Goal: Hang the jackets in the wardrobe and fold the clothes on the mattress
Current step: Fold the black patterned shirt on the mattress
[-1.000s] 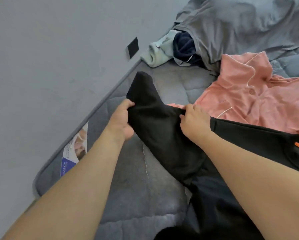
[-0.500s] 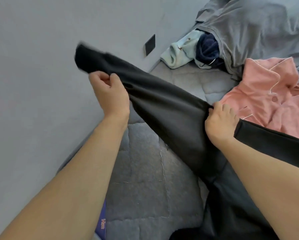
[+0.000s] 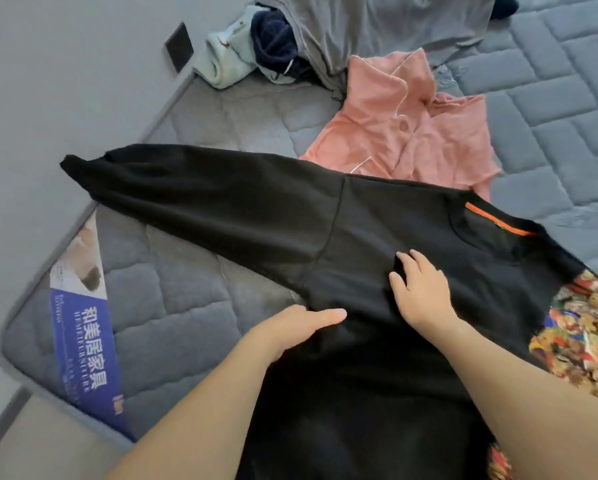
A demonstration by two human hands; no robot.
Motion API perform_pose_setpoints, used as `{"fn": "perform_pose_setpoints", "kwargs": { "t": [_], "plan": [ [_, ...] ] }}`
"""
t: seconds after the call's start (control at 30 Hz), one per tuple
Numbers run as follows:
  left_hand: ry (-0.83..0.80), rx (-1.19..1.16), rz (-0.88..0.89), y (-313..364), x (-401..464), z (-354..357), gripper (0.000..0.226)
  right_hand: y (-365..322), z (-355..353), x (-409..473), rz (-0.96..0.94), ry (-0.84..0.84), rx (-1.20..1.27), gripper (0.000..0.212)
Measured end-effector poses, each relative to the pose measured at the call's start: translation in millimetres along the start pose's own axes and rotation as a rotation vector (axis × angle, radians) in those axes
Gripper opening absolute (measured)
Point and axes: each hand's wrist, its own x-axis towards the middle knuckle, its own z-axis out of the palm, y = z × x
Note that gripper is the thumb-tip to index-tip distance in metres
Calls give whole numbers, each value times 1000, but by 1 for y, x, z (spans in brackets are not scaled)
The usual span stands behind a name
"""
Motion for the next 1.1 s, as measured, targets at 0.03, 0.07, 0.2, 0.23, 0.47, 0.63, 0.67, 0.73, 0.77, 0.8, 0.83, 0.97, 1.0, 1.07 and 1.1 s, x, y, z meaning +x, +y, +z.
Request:
{"fn": "perform_pose_setpoints", "kwargs": {
  "t": [0.03, 0.07, 0.2, 0.23, 0.47, 0.63, 0.67, 0.73, 0.77, 0.8, 0.83, 0.97, 1.0, 1.07, 1.1],
  "plan": [
    [59, 105, 21, 3, 3, 13, 82, 18, -2, -12, 8, 16, -10, 49],
    [187, 168, 72, 6, 6, 21, 64, 35, -4, -26, 22, 42, -14, 48],
    [792, 80, 381, 15, -8, 8, 19, 93, -7, -87, 186, 229, 21, 55],
    [918, 75, 372, 13, -16, 4, 18, 108, -6, -105, 285, 255, 78, 60],
    [801, 946, 706, -41, -58, 132, 18, 177, 36, -209, 838, 261, 493, 85],
    [54, 1254, 428, -87, -46, 251, 39, 221, 67, -249, 1004, 155, 1270, 77],
    [56, 1353, 368, -96, -41, 272, 67, 227, 69, -254, 920, 39, 1390, 79],
    [137, 1571, 306, -111, -31, 306, 107, 239, 67, -256, 729, -135, 1490, 67],
    [202, 1663, 322, -117, -29, 319, 110, 242, 64, -253, 641, -197, 1499, 54],
    [258, 1732, 371, -123, -27, 331, 101, 242, 59, -249, 575, -230, 1490, 40],
    [286, 1775, 442, -126, -26, 340, 85, 242, 53, -245, 531, -214, 1499, 28],
    [50, 1599, 482, -115, -31, 357, 36, 244, 25, -236, 418, -57, 1648, 10],
    [-68, 1485, 388, -107, -36, 360, 34, 248, 17, -239, 389, -44, 1614, 9],
    [-238, 1303, 215, -95, -48, 367, 34, 262, 7, -253, 345, -60, 1531, 10],
    [-275, 1281, 171, -91, -53, 372, 32, 270, 6, -261, 341, -97, 1522, 14]
  ]
}}
